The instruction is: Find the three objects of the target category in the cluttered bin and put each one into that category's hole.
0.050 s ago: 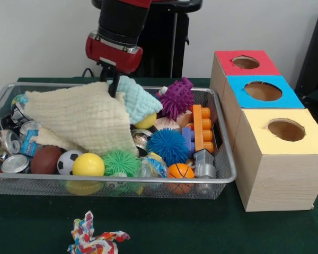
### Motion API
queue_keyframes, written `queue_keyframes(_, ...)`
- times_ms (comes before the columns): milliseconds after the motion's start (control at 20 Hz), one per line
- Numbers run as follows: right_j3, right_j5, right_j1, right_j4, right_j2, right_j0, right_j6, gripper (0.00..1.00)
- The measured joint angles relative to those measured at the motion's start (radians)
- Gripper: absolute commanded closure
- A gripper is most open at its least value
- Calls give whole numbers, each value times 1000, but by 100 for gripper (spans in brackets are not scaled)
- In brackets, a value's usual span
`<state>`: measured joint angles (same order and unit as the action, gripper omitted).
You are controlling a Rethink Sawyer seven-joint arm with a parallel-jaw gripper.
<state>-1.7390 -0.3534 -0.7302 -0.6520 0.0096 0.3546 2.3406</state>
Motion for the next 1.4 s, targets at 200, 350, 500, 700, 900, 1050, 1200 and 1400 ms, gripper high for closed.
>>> queue_keyframes(200, 21, 24, 8, -25, 1, 15, 0, 100)
queue_keyframes(350, 43, 66, 24, -51, 2, 34, 0, 100)
queue_keyframes(500, 55, 100, 39, -63, 6, 50, 0, 100)
queue_keyframes(700, 58, 135, 69, -65, 81, 126, 0, 100)
queue_keyframes(900, 60, 143, 108, -64, 157, 194, 0, 100)
queue_keyframes(1050, 60, 156, 153, -64, 210, 236, 0, 100)
queue_keyframes(1200, 61, 183, 186, -61, 244, 254, 0, 100)
queue_keyframes(1400, 60, 191, 203, -52, 264, 259, 0, 100)
